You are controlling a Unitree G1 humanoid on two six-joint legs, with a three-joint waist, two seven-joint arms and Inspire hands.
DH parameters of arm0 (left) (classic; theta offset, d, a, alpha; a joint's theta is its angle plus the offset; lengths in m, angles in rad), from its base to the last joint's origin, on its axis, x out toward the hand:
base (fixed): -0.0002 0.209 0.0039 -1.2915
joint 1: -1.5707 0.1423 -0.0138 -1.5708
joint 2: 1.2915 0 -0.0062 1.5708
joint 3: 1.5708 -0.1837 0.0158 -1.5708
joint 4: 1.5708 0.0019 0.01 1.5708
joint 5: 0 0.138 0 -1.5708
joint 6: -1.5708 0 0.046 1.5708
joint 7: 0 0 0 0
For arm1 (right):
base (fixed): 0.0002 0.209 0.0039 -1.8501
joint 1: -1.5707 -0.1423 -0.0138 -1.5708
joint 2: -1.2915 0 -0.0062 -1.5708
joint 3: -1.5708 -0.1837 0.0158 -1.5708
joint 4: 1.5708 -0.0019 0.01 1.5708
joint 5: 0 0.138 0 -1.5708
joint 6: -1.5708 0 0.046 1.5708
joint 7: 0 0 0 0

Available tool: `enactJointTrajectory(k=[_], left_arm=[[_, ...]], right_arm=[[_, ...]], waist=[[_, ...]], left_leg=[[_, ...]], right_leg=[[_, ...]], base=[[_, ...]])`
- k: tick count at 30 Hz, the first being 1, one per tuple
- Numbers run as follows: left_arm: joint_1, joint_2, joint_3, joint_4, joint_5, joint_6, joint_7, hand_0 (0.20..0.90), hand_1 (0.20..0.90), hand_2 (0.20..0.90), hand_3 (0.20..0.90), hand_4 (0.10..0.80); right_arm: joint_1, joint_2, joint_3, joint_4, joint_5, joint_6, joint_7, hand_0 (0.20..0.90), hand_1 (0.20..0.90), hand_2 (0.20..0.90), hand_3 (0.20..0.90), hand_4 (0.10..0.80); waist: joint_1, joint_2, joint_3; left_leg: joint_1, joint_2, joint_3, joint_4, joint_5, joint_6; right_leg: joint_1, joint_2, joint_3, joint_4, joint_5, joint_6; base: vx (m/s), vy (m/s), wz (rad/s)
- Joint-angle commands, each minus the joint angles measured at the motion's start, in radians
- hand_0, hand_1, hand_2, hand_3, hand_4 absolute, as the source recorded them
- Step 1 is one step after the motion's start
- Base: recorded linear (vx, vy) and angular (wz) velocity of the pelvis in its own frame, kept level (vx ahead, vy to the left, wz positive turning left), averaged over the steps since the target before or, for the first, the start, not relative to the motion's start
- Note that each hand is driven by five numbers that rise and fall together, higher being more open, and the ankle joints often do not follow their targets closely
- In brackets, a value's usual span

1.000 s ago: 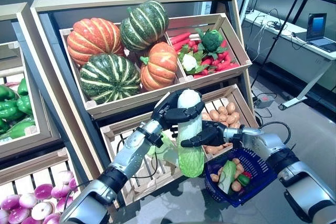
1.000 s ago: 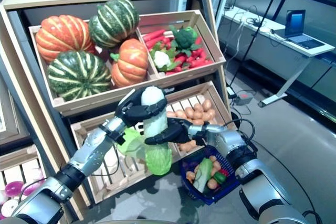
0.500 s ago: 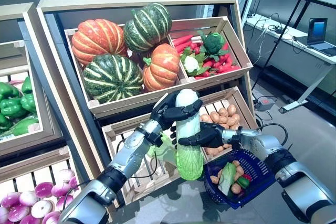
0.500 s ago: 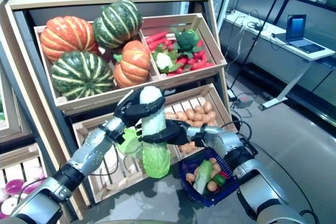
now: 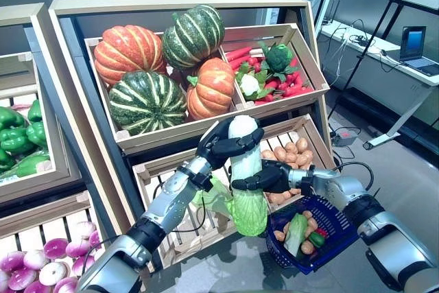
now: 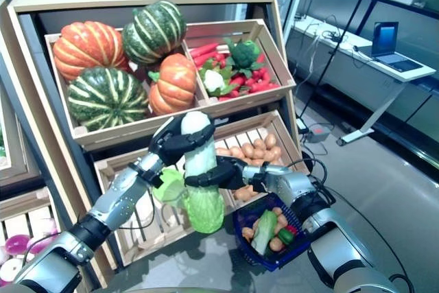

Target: Put vegetables into the basket

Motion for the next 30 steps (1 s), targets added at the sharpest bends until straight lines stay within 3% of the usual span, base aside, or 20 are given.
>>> enactJointTrajectory(k=[1, 8, 15, 24, 26, 27, 30], left_arm=[[-0.170, -0.071, 0.039, -0.228, -0.013, -0.087, -0.057, 0.900, 0.900, 0.900, 0.900, 0.800], [-0.082, 0.012, 0.096, -0.224, 0.016, -0.055, -0.078, 0.900, 0.900, 0.900, 0.900, 0.800], [-0.015, 0.090, 0.170, -0.179, 0.072, -0.089, -0.073, 0.900, 0.900, 0.900, 0.900, 0.800], [0.025, 0.116, 0.280, -0.139, 0.082, -0.115, -0.038, 0.900, 0.900, 0.900, 0.900, 0.800], [0.023, 0.124, 0.293, -0.119, 0.140, -0.135, -0.013, 0.900, 0.900, 0.900, 0.900, 0.800], [0.017, 0.146, 0.298, -0.092, 0.296, -0.188, 0.050, 0.900, 0.900, 0.900, 0.900, 0.800], [0.000, 0.189, 0.291, -0.047, 0.470, -0.219, 0.139, 0.900, 0.900, 0.900, 0.900, 0.800]], right_arm=[[-0.033, 0.015, 0.017, 0.064, 0.010, -0.007, -0.020, 0.300, 0.300, 0.300, 0.300, 0.400], [0.116, -0.068, -0.071, 0.015, 0.012, -0.033, -0.047, 0.300, 0.300, 0.300, 0.300, 0.400], [0.283, -0.120, -0.190, 0.107, -0.031, -0.055, -0.024, 0.300, 0.300, 0.300, 0.300, 0.400], [0.409, -0.152, -0.360, 0.285, 0.039, -0.140, -0.053, 0.300, 0.300, 0.300, 0.300, 0.400], [0.415, -0.155, -0.395, 0.312, 0.068, -0.149, -0.085, 0.300, 0.300, 0.300, 0.300, 0.400], [0.420, -0.156, -0.439, 0.349, 0.104, -0.154, -0.127, 0.300, 0.300, 0.300, 0.300, 0.400], [0.421, -0.154, -0.496, 0.405, 0.166, -0.155, -0.215, 0.300, 0.300, 0.300, 0.300, 0.400]], waist=[[0.027, 0.009, -0.041], [0.018, 0.012, -0.031], [0.008, 0.012, -0.023], [-0.005, 0.013, -0.001], [-0.006, 0.014, 0.003], [-0.009, 0.017, 0.006], [-0.012, 0.020, 0.009]], left_leg=[[-0.023, -0.014, -0.046, 0.001, -0.044, 0.015], [-0.022, -0.012, -0.037, 0.001, -0.042, 0.015], [-0.014, -0.005, -0.021, 0.001, -0.041, 0.017], [-0.006, 0.002, -0.011, 0.001, -0.039, 0.014], [-0.004, 0.004, -0.010, 0.001, -0.039, 0.013], [0.000, 0.004, -0.008, 0.001, -0.039, 0.012], [0.004, 0.004, -0.004, 0.001, -0.039, 0.012]], right_leg=[[0.016, -0.017, 0.010, 0.002, -0.008, -0.030], [0.013, -0.015, 0.014, 0.002, -0.006, -0.027], [0.014, -0.013, 0.021, 0.002, -0.003, -0.024], [0.015, -0.005, 0.030, 0.002, -0.002, -0.027], [0.016, -0.003, 0.032, 0.002, -0.003, -0.027], [0.019, -0.001, 0.033, 0.003, -0.004, -0.027], [0.019, 0.000, 0.035, 0.006, -0.006, -0.026]], base=[[0.000, 0.000, 0.00], [0.000, 0.000, 0.00], [0.009, -0.002, -0.02], [0.013, -0.015, -0.04], [0.032, -0.028, -0.04], [0.043, -0.033, -0.06], [0.052, -0.038, -0.05]])
